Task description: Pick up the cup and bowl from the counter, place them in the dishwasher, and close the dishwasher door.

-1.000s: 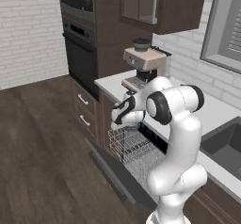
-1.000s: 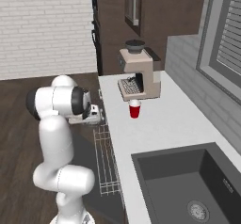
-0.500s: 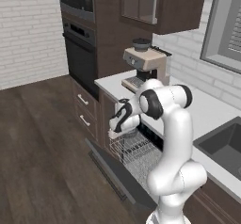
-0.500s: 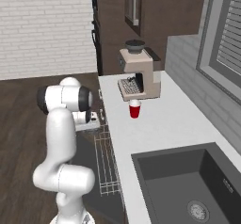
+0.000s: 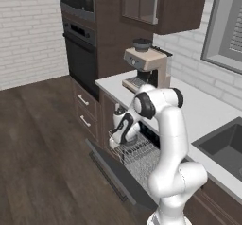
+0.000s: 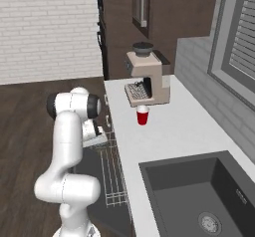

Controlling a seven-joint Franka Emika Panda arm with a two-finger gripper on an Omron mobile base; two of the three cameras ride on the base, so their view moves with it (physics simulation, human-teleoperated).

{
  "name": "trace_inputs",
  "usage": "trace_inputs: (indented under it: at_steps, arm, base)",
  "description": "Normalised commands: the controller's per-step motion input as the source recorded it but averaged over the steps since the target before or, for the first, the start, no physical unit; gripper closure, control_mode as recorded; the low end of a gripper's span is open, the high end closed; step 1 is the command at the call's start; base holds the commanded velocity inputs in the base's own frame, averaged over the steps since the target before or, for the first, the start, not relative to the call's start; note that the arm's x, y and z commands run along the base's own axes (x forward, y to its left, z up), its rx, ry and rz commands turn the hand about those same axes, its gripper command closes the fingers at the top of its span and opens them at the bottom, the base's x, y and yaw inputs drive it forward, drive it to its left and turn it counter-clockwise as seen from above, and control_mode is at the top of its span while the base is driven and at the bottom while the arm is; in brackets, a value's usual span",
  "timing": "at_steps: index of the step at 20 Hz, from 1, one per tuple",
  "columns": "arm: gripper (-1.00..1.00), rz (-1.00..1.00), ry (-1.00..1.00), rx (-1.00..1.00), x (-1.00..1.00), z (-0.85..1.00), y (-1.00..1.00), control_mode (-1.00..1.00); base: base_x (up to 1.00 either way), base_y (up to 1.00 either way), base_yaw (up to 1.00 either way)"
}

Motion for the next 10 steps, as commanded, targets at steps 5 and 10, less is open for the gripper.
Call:
trace_inputs:
  at_steps: [5, 10]
  arm:
    - [1.0, 0.02, 0.01, 0.0, 0.17, -0.28, -0.48, -1.0]
    - [1.0, 0.01, 0.03, -0.02, 0.15, -0.35, -0.25, -1.0]
  base:
    - [0.0, 0.0, 0.0]
    - [0.0, 0.0, 0.0]
